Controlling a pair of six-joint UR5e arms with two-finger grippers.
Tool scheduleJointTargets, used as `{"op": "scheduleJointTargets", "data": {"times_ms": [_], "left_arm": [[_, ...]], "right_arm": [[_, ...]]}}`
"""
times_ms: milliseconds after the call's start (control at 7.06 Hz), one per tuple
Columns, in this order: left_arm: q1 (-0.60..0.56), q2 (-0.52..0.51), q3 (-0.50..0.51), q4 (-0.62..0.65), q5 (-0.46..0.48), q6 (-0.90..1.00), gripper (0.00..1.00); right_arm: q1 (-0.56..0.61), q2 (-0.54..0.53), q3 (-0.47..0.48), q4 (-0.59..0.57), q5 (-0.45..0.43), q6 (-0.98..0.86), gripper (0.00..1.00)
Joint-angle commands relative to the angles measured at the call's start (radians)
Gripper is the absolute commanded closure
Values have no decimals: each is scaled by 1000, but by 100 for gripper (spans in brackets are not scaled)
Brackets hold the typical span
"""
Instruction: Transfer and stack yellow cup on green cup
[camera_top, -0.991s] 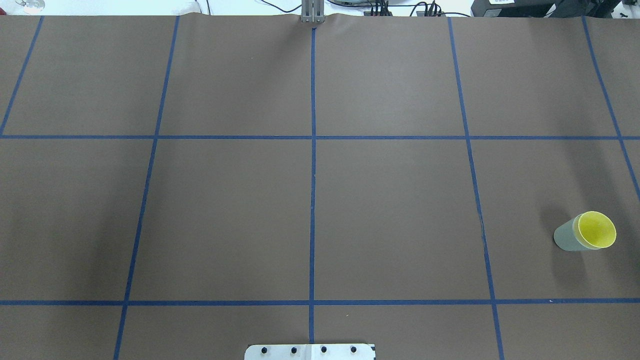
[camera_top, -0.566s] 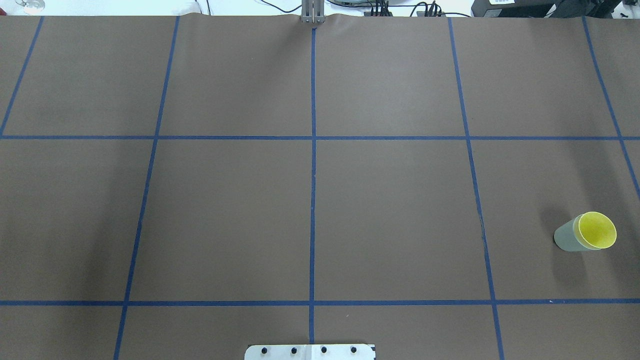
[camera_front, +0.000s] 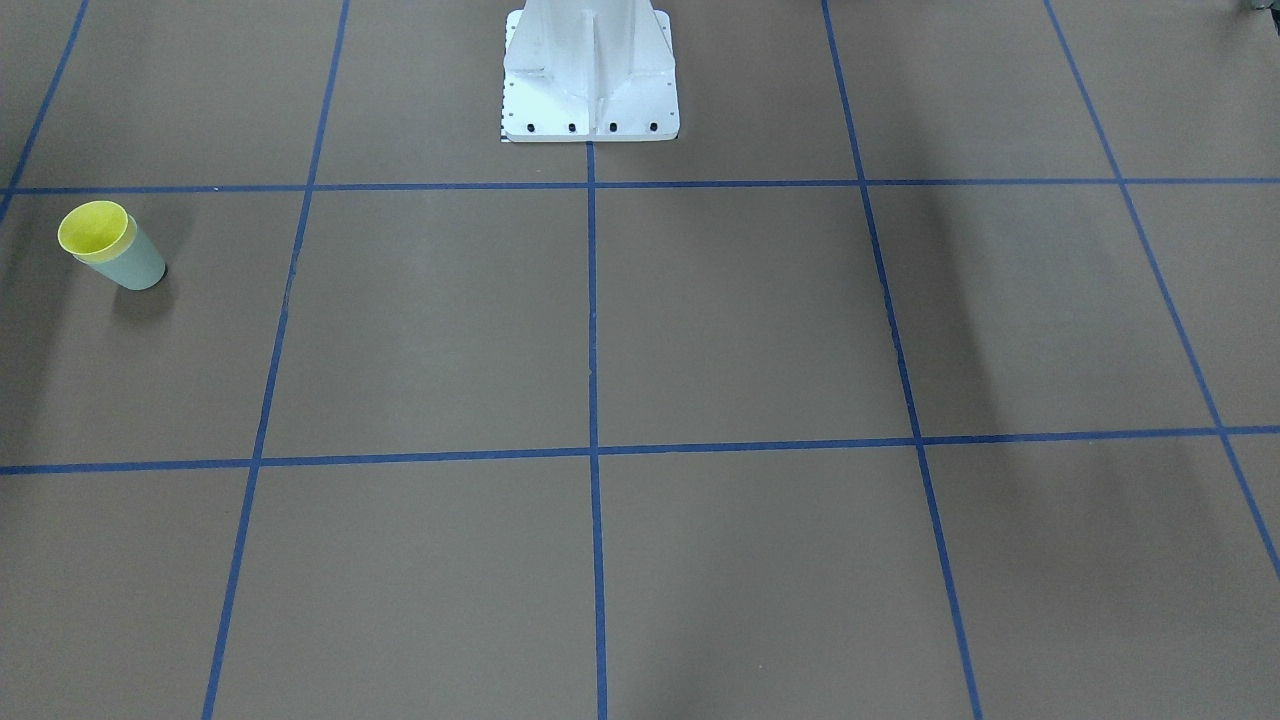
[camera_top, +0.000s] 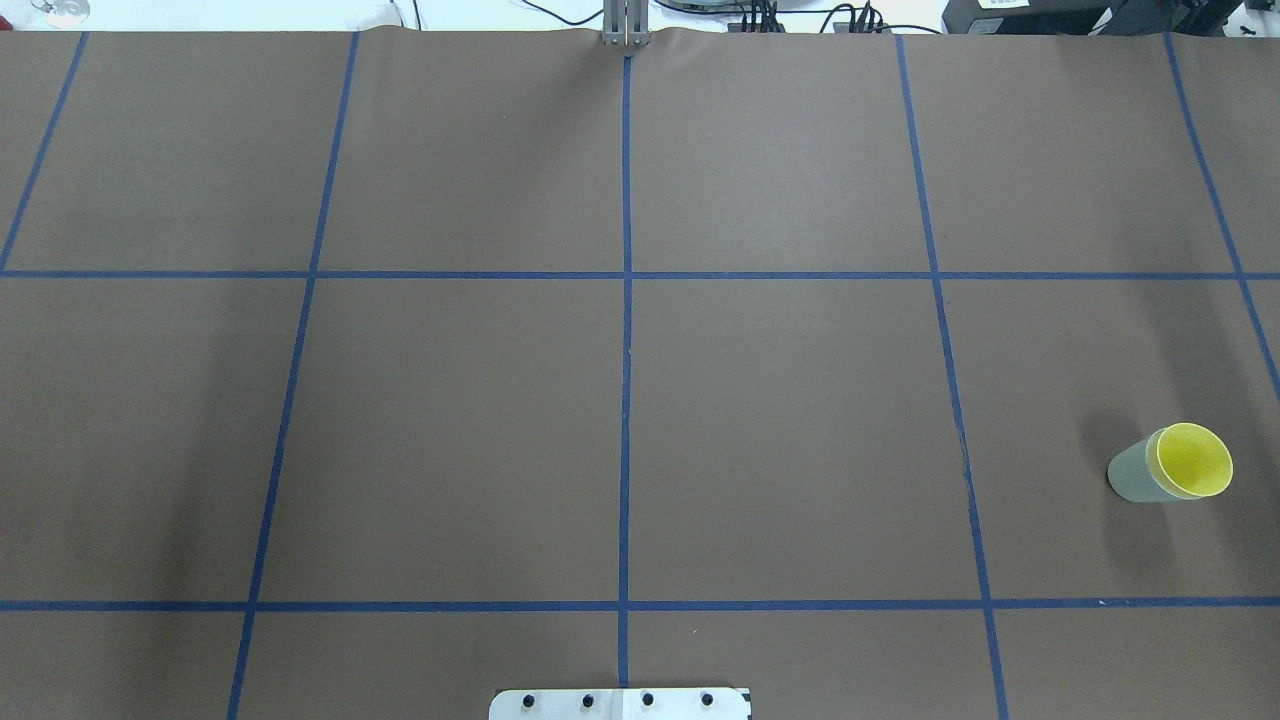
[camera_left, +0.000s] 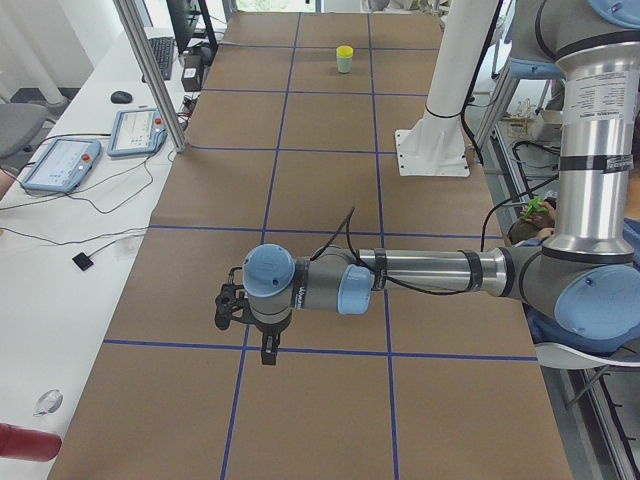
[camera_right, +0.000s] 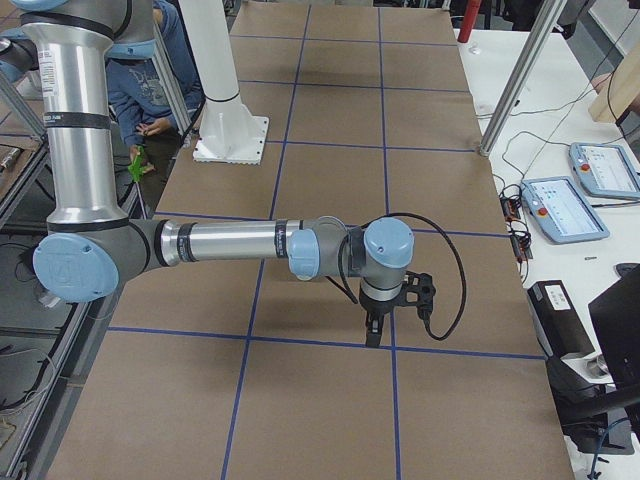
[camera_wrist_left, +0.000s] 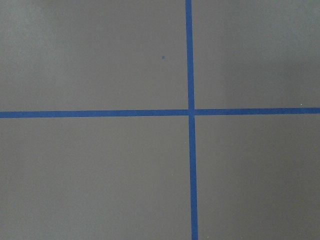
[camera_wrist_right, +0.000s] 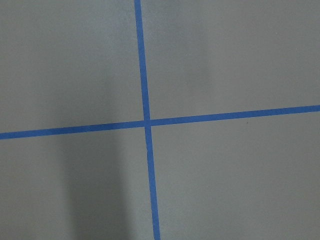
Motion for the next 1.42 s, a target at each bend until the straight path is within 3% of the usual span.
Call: {"op": "scheduleJointTargets", "data": {"times_ms": [0, 566, 1274], "left_arm": [[1, -11, -15, 18, 2, -1, 0], [4, 8, -47, 22, -10, 0, 0], [7, 8, -73, 24, -11, 0, 0]], "right_arm": [[-1, -5, -15, 1, 47, -3, 0], [-2, -70, -16, 48, 17, 1, 0], [-2, -61, -13, 59, 27, -2, 0]]}}
